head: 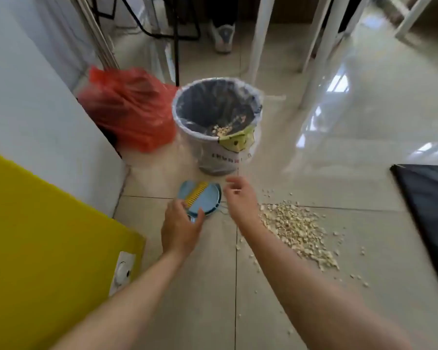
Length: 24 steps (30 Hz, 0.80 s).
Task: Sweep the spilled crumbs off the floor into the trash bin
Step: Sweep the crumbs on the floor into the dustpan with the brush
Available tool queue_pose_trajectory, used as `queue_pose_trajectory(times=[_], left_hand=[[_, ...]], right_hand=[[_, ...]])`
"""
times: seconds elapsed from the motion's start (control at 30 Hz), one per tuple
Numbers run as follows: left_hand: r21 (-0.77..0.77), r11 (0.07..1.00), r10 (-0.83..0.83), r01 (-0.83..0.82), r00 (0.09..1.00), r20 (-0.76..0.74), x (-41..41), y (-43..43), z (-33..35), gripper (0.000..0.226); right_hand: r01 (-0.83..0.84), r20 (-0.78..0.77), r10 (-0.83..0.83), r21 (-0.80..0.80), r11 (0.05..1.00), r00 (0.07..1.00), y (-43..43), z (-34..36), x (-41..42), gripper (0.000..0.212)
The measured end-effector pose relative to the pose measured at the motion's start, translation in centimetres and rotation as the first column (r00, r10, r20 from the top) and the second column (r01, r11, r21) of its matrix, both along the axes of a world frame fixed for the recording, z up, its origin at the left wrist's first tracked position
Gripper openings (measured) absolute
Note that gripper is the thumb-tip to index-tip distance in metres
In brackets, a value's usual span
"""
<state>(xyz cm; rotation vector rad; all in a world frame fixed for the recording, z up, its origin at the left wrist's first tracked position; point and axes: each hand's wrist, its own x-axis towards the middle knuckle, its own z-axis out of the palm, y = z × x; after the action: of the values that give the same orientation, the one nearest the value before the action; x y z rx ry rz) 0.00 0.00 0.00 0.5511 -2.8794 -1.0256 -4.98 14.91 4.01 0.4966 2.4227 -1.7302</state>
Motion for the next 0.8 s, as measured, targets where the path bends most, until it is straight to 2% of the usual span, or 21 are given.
queue_pose_trajectory(times=[0.03, 0.1, 0.2, 0.27, 0.37, 0.43, 0.5, 0.57, 0.63, 0.7, 0.8], left_hand=[[-0.054, 0.998, -0.008, 0.014, 0.994, 0.110, 0.3, -0.1, -0.7, 0.048], [-0.123, 0.992, 0.037, -0.002, 0.960, 0.279, 0.1, -0.3, -1.7, 0.061], [-0.066, 0.994, 0.103, -0.085, 0.925, 0.365, -0.1, -0.3, -2.3, 0.059], [-0.029, 0.998, 0.065, -0.058, 0.921, 0.383, -1.1, -0.5, -2.6, 0.049], [0.089, 0.996, -0.041, -0.001, 0.879, 0.474, -1.8, -0.7, -2.9, 0.037], [0.194, 0.979, -0.152, 0.060, 0.850, 0.504, -1.0, -0.6, -2.1, 0.025], [0.272, 0.960, -0.196, 0.065, 0.850, 0.490, 0.0, -0.4, -0.7, 0.012], [0.325, 0.945, -0.185, 0.028, 0.866, 0.465, 1.4, -0.3, 1.3, 0.002], [0.363, 0.931, -0.211, 0.039, 0.869, 0.447, 3.2, 0.2, 2.8, 0.011], [0.362, 0.930, -0.224, 0.063, 0.879, 0.422, 5.0, 1.1, 3.9, 0.019], [0.339, 0.938, -0.202, 0.069, 0.905, 0.375, 7.1, 3.0, 5.1, 0.018]], right_hand=[[-0.116, 0.050, 0.108, 0.183, 0.976, 0.993, -0.4, -1.1, 0.1, 0.032], [-0.263, 0.175, 0.213, 0.356, 0.897, 0.961, -1.2, -3.2, -0.3, 0.041], [-0.405, 0.272, 0.306, 0.500, 0.765, 0.913, -2.1, -4.5, 0.3, 0.045], [-0.425, 0.265, 0.333, 0.533, 0.732, 0.905, -2.3, -5.1, 0.3, 0.043], [-0.313, 0.285, 0.208, 0.395, 0.864, 0.936, -2.3, -5.4, -0.5, 0.044], [-0.309, 0.324, 0.193, 0.359, 0.881, 0.926, -2.1, -4.7, -0.5, 0.052], [-0.307, 0.345, 0.191, 0.321, 0.896, 0.919, -1.5, -4.0, -0.2, 0.060], [-0.331, 0.403, 0.232, 0.196, 0.923, 0.885, -0.4, -2.6, 1.4, 0.048], [-0.361, 0.442, 0.316, 0.021, 0.932, 0.840, 1.2, -1.1, 3.5, 0.031], [-0.380, 0.425, 0.378, -0.083, 0.921, 0.823, 3.2, 0.8, 5.5, 0.018], [-0.434, 0.380, 0.409, -0.022, 0.901, 0.830, 6.3, 3.2, 7.1, 0.029]])
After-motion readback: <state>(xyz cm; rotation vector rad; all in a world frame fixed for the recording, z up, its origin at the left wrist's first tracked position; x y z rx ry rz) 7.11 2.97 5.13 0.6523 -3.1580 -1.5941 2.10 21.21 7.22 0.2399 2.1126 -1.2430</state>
